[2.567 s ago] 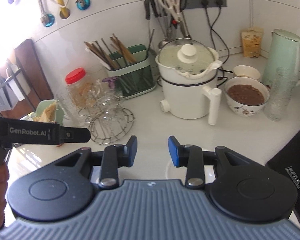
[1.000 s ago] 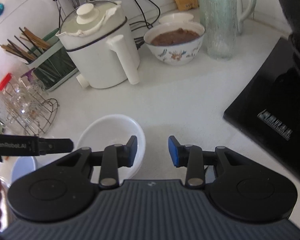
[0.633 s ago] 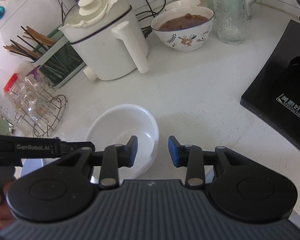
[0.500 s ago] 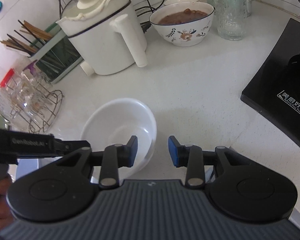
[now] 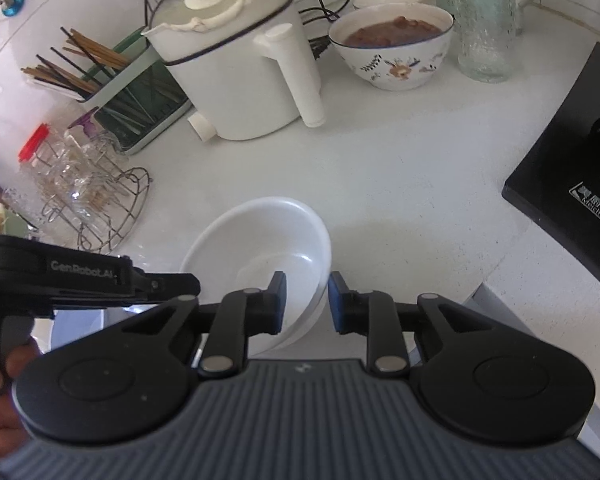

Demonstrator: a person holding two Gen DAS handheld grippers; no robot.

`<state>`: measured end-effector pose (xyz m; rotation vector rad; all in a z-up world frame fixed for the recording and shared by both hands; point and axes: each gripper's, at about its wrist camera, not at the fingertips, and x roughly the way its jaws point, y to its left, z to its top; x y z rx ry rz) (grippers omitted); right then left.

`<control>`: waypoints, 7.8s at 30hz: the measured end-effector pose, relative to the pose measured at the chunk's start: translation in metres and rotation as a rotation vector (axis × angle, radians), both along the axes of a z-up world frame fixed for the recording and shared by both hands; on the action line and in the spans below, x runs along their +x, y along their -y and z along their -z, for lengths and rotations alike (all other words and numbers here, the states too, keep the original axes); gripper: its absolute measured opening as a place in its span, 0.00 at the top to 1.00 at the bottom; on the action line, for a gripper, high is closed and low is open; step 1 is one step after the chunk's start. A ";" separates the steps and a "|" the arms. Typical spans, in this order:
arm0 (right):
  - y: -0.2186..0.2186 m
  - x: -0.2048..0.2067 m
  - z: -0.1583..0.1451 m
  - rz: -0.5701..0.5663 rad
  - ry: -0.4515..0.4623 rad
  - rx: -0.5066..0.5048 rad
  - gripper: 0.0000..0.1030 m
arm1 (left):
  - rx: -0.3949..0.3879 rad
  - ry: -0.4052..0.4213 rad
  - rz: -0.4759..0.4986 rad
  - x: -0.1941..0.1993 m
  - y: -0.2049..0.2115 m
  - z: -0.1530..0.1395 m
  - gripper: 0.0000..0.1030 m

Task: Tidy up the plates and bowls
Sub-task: 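Close the left tool fingers on the white ceramic bowl rim, then lift the ceramic bowl with the left tool and carry it over the plastic bowls, then lower the ceramic bowl into the plastic bowls and open the left tool, then close the left tool fingers on the rim of the stacked bowls, then lift the bowl stack with the left tool and carry it over the leaf-pattern plates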

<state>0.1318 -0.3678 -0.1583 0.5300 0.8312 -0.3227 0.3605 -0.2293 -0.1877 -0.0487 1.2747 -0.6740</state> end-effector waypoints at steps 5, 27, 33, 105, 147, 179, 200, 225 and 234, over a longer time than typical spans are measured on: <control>-0.002 -0.002 -0.005 0.009 -0.003 0.006 0.75 | -0.016 -0.022 0.009 0.000 -0.007 -0.006 0.91; -0.022 -0.019 -0.054 -0.019 0.055 0.070 0.75 | -0.108 -0.044 -0.079 -0.019 -0.061 -0.063 0.91; -0.029 -0.016 -0.067 -0.053 0.056 0.031 0.75 | -0.138 -0.046 -0.099 -0.023 -0.073 -0.078 0.91; -0.128 0.114 -0.037 -0.590 -0.154 0.110 0.62 | -0.062 -0.025 -0.553 -0.024 -0.222 -0.046 0.89; -0.100 0.085 0.016 -0.344 -0.221 0.137 0.88 | -0.018 -0.093 -0.429 -0.034 -0.182 -0.010 0.52; -0.107 0.057 -0.013 -0.270 -0.150 0.114 0.88 | 0.032 -0.100 -0.287 -0.030 -0.166 -0.006 0.81; -0.127 0.054 -0.086 -0.277 -0.049 0.107 0.86 | -0.045 -0.037 -0.301 -0.028 -0.201 -0.087 0.81; -0.246 0.099 -0.099 -0.544 -0.006 0.075 0.85 | -0.060 0.003 -0.556 -0.044 -0.340 -0.088 0.80; -0.283 0.121 -0.060 -0.636 -0.090 0.077 0.85 | -0.022 -0.054 -0.605 -0.042 -0.368 -0.042 0.80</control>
